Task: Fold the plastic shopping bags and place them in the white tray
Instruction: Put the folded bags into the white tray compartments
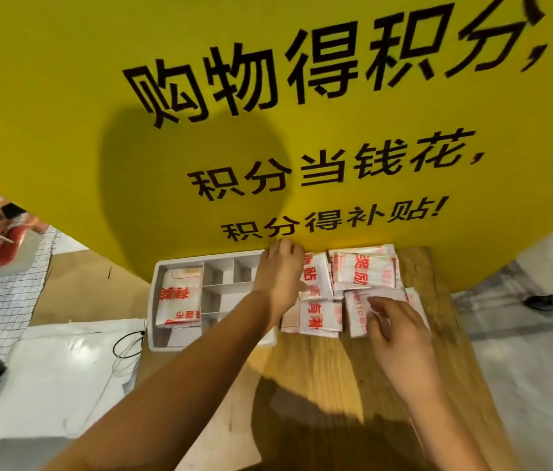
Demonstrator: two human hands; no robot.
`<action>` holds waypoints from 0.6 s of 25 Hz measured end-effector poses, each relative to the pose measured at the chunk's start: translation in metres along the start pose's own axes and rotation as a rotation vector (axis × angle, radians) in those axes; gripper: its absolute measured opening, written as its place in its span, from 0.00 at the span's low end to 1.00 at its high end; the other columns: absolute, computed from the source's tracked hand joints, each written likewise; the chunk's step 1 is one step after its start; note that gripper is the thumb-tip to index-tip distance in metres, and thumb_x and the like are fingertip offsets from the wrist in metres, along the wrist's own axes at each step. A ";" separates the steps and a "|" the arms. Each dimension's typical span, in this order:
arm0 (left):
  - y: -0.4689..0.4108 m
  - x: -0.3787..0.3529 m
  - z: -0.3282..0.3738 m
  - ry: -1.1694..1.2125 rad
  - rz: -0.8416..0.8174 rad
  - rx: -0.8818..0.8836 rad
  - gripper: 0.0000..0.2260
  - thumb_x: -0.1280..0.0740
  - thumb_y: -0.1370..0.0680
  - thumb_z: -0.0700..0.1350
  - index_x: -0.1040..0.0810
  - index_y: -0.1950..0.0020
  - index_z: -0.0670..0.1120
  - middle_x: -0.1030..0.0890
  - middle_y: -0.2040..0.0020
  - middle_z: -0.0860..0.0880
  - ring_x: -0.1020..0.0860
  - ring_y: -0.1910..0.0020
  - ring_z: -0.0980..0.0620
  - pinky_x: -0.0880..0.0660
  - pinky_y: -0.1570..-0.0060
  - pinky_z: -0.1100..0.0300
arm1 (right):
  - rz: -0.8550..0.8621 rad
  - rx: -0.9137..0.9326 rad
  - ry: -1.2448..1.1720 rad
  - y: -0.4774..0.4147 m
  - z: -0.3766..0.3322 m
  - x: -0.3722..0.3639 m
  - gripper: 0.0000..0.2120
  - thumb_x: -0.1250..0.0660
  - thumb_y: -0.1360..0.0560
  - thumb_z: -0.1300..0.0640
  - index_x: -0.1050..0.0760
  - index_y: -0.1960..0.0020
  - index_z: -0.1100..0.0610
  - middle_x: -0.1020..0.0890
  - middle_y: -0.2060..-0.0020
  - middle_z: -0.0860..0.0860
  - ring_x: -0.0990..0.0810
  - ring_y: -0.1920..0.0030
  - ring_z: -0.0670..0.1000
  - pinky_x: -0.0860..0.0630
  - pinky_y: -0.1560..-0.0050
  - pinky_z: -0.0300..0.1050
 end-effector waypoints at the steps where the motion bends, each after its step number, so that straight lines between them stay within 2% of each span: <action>1: 0.002 0.001 -0.001 0.064 0.029 0.006 0.25 0.27 0.25 0.50 0.29 0.32 0.45 0.29 0.33 0.45 0.32 0.33 0.44 0.34 0.35 0.52 | -0.012 0.014 0.002 -0.003 0.000 -0.003 0.14 0.31 0.24 0.63 0.21 0.39 0.55 0.18 0.48 0.50 0.21 0.47 0.51 0.25 0.49 0.44; 5: 0.008 0.009 -0.005 0.254 0.025 0.043 0.18 0.30 0.23 0.49 0.27 0.35 0.47 0.30 0.35 0.46 0.32 0.35 0.47 0.33 0.37 0.54 | -0.083 0.044 -0.028 -0.013 -0.004 -0.015 0.15 0.33 0.23 0.60 0.23 0.37 0.54 0.19 0.45 0.50 0.22 0.45 0.52 0.23 0.47 0.50; 7: 0.014 0.012 -0.007 0.383 0.010 0.057 0.13 0.30 0.21 0.47 0.24 0.38 0.46 0.30 0.37 0.46 0.28 0.38 0.47 0.29 0.41 0.58 | -0.057 0.069 -0.014 -0.017 -0.005 -0.012 0.16 0.33 0.23 0.61 0.23 0.36 0.55 0.19 0.43 0.51 0.23 0.43 0.53 0.25 0.46 0.47; 10: 0.028 0.021 -0.010 0.546 0.061 0.055 0.12 0.31 0.20 0.46 0.25 0.40 0.44 0.27 0.38 0.46 0.24 0.44 0.48 0.25 0.47 0.59 | 0.017 0.130 0.097 -0.039 -0.005 0.000 0.19 0.30 0.25 0.65 0.24 0.35 0.58 0.21 0.41 0.54 0.25 0.41 0.56 0.33 0.45 0.43; 12: 0.040 0.033 -0.016 0.671 0.133 0.125 0.10 0.33 0.19 0.48 0.27 0.41 0.47 0.22 0.43 0.51 0.21 0.48 0.54 0.23 0.53 0.62 | 0.006 0.150 0.209 -0.063 -0.003 0.008 0.21 0.28 0.26 0.64 0.25 0.34 0.58 0.21 0.40 0.56 0.26 0.40 0.59 0.35 0.43 0.45; 14: 0.055 0.042 -0.028 0.798 0.173 0.230 0.09 0.34 0.19 0.49 0.30 0.41 0.49 0.21 0.51 0.58 0.20 0.53 0.62 0.21 0.59 0.66 | -0.059 0.148 0.335 -0.084 -0.001 0.009 0.24 0.26 0.27 0.60 0.25 0.33 0.56 0.21 0.38 0.56 0.26 0.38 0.60 0.33 0.41 0.52; 15: 0.063 0.043 -0.036 0.849 0.187 0.264 0.10 0.34 0.19 0.49 0.30 0.41 0.50 0.21 0.51 0.59 0.20 0.54 0.63 0.20 0.59 0.64 | -0.101 0.142 0.378 -0.090 0.000 0.008 0.25 0.24 0.28 0.58 0.25 0.32 0.55 0.20 0.39 0.56 0.26 0.38 0.61 0.33 0.41 0.53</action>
Point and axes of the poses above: each hand's wrist, its own y-axis away from the middle knuckle, its own x-axis out of the back of the hand, z = x × y, the point moved 3 cm from there along -y, towards the middle knuckle
